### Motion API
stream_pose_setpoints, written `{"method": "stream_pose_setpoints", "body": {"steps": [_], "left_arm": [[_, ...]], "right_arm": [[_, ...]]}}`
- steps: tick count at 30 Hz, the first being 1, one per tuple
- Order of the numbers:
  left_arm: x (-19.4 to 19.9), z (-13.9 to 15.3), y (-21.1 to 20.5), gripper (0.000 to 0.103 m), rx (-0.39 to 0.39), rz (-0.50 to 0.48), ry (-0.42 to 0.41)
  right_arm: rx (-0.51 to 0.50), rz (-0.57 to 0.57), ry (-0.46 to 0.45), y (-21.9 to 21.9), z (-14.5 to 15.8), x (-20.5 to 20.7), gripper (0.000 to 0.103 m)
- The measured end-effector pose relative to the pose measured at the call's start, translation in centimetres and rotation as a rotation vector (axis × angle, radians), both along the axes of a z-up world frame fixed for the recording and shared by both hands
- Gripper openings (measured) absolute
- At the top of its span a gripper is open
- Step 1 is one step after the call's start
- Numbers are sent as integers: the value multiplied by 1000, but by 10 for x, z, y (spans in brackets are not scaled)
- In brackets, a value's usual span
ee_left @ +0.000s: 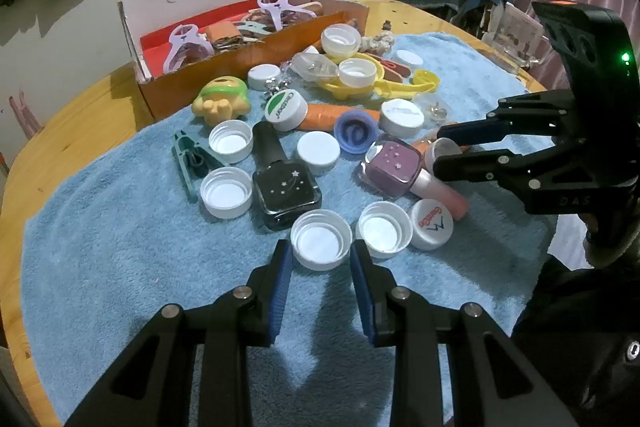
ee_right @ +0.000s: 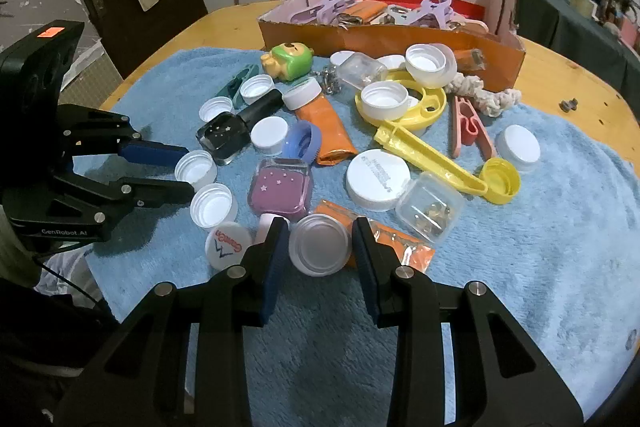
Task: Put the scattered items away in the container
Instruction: 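Close left tool on a white bottle cap while right tool closes on white lid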
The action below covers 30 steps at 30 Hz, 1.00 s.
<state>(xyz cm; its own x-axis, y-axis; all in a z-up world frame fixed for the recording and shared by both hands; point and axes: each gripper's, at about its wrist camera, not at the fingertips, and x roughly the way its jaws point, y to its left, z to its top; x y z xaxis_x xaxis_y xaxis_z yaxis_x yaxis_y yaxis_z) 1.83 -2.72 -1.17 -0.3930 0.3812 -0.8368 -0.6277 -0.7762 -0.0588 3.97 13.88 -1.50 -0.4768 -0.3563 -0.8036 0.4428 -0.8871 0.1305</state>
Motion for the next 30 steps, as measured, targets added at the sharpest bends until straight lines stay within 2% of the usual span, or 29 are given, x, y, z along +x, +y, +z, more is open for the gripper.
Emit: {"method": "stream_pose_setpoints", "body": {"steps": [6,17,25,30], "left_arm": [[0,0,0,32,4,7,-3],[-3,2,-4,32,18,29,0],[-7,14,-6,31,47,52,13],[-8,11,-5,31,36,52,8]], "right_arm": [[29,3,16,-2,0,4,32],[14,-17,24,4,2,4,32],[11,-19,53,6,15,-2,32],[15,-18,58,5,18,-4,32]]}}
